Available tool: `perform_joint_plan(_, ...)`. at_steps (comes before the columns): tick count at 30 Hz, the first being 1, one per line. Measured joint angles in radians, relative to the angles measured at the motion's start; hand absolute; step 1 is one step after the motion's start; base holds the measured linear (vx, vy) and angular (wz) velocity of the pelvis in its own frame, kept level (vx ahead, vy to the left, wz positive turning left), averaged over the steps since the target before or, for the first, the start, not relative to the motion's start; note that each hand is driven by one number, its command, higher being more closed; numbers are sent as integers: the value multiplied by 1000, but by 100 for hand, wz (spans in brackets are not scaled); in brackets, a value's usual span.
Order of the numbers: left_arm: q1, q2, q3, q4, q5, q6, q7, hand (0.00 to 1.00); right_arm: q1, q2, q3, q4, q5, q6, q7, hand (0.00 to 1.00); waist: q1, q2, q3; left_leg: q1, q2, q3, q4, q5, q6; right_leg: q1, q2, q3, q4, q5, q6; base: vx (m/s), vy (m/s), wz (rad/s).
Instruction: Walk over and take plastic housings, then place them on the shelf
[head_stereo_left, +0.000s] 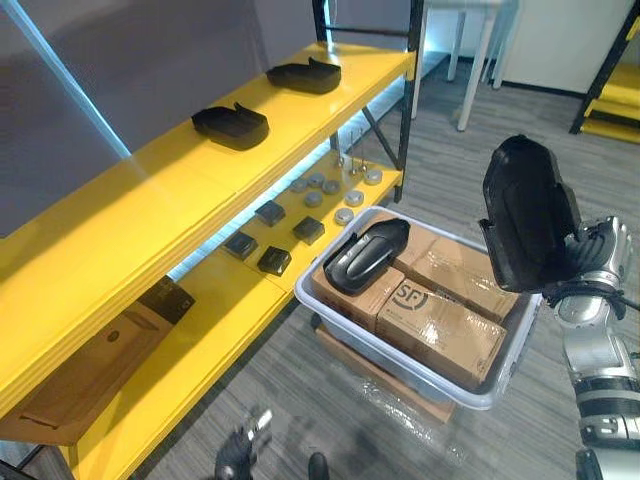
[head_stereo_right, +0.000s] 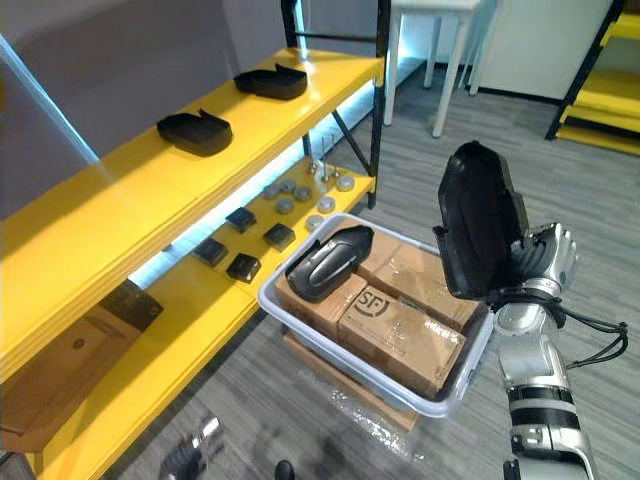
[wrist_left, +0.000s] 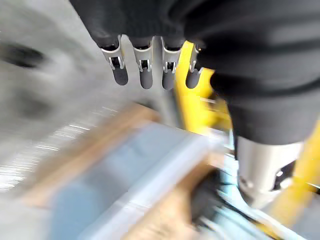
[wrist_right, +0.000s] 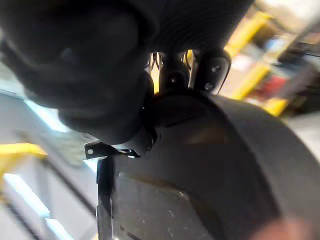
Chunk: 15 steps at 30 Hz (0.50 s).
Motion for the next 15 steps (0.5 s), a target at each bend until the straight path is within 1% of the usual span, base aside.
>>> perform_joint_plan(1, -1, 0, 4, -19, -3, 0, -2, 0, 4, 0, 0, -15, -5, -3, -3, 100, -1, 0, -2, 1, 1, -1, 0, 0, 0, 4, 1, -3, -3, 2, 0, -4, -4, 8)
perform_joint_plan(3, -6, 2, 20, -110, -62, -2, -61, 0, 23, 3, 1, -79, -47, -31, -26, 100, -5, -3, -10, 18, 1, -14, -7, 0, 0, 32, 6, -14, -20, 8, 1, -1, -1, 8)
perform_joint_plan(5, -25, 10, 13, -198, -171, -2, -148, 0, 24, 4, 15, -121, -81, -70, -57, 100, -5, -5, -33, 38, 0, -15, -24, 0, -1, 50, 10, -18, -37, 12, 3, -9, 4, 2)
perform_joint_plan(6, -31, 13, 10, -213, -207, -2, -167, 0, 24, 5, 24, -129, -83, -82, -65, 100, -5, -5, -41, 38, 1, -15, -26, 1, -1, 50, 12, -18, -41, 14, 2, 0, 0, 0)
perform_joint_plan(7, -60, 20, -1, -226, -280, -2, -196, 0, 23, 8, 38, -144, -95, -103, -80, 100, -4, -4, -50, 40, 3, -14, -28, 1, -2, 54, 16, -17, -49, 20, 3, -24, 4, -4)
perform_joint_plan(8, -97, 22, -11, -232, -346, -1, -208, 0, 21, 13, 58, -151, -101, -127, -95, 100, -3, -6, -56, 45, 6, -12, -31, 1, -2, 62, 22, -17, -58, 26, 3, -24, 1, -5)
perform_joint_plan(11, -198, 22, -51, -232, -427, -3, -195, 0, 15, 40, 121, -188, -101, -150, -102, 100, 4, -15, -79, 62, 12, 7, -43, 3, -5, 68, 34, -1, -74, 38, 0, -21, 1, -15)
perform_joint_plan(12, -215, 22, -58, -232, -436, -3, -187, 0, 13, 50, 130, -202, -100, -152, -102, 100, 3, -17, -83, 62, 13, 10, -43, 3, -5, 68, 36, 1, -79, 41, 0, -10, -5, -20)
perform_joint_plan(15, -280, 20, -86, -232, -451, -4, -133, 0, -10, 88, 162, -275, -97, -182, -99, 100, 0, -22, -88, 69, 20, 23, -43, 3, -5, 76, 49, 16, -107, 60, -2, -11, -8, -17)
